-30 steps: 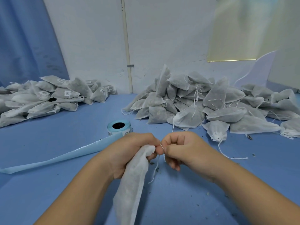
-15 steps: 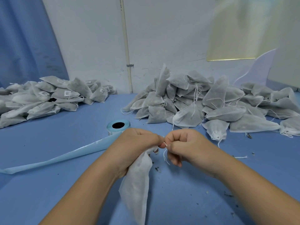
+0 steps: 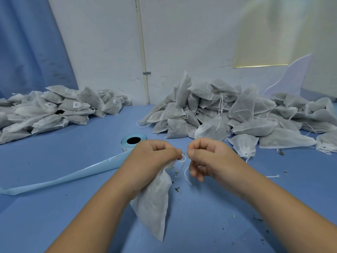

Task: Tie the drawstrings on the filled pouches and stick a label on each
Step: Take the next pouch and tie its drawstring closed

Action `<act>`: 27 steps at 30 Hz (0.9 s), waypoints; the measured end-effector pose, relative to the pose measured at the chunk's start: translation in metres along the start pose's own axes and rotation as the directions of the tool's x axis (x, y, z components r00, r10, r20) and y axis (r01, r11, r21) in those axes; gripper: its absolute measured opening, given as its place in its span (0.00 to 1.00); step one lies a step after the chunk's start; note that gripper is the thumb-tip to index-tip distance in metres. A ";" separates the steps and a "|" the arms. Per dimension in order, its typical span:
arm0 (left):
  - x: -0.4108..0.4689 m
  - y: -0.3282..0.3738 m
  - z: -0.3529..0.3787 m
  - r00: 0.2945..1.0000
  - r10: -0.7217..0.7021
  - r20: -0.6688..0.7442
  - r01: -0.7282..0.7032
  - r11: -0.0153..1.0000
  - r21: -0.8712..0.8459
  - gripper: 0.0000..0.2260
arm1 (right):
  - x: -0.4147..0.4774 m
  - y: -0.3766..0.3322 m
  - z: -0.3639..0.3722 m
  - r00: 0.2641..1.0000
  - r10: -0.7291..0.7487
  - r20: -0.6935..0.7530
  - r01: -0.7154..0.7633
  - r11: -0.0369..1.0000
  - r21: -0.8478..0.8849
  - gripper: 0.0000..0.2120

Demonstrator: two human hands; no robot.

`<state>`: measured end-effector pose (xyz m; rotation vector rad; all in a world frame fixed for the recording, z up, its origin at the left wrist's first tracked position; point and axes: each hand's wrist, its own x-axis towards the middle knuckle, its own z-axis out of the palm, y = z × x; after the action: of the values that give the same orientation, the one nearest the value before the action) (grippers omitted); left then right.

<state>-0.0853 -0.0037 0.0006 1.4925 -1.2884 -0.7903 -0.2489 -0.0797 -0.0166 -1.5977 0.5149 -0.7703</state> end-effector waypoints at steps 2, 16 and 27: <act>0.000 -0.001 0.001 1.000 -0.002 0.007 0.003 1.000 -0.008 0.09 | -0.001 0.000 0.001 1.000 -0.014 -0.004 0.014 0.998 0.056 0.09; 0.001 -0.007 0.010 0.971 0.224 -0.086 -0.186 0.929 0.319 0.12 | -0.004 0.001 0.018 0.950 -0.226 -0.216 0.075 0.837 -0.542 0.12; 0.002 -0.008 0.006 0.930 0.357 -0.090 -0.267 0.823 0.501 0.06 | -0.002 0.003 0.016 0.985 -0.045 -0.169 -0.055 0.839 -0.541 0.10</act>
<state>-0.0876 -0.0076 -0.0088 1.6264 -1.6122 -0.1062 -0.2379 -0.0679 -0.0203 -2.0612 0.9309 -0.8082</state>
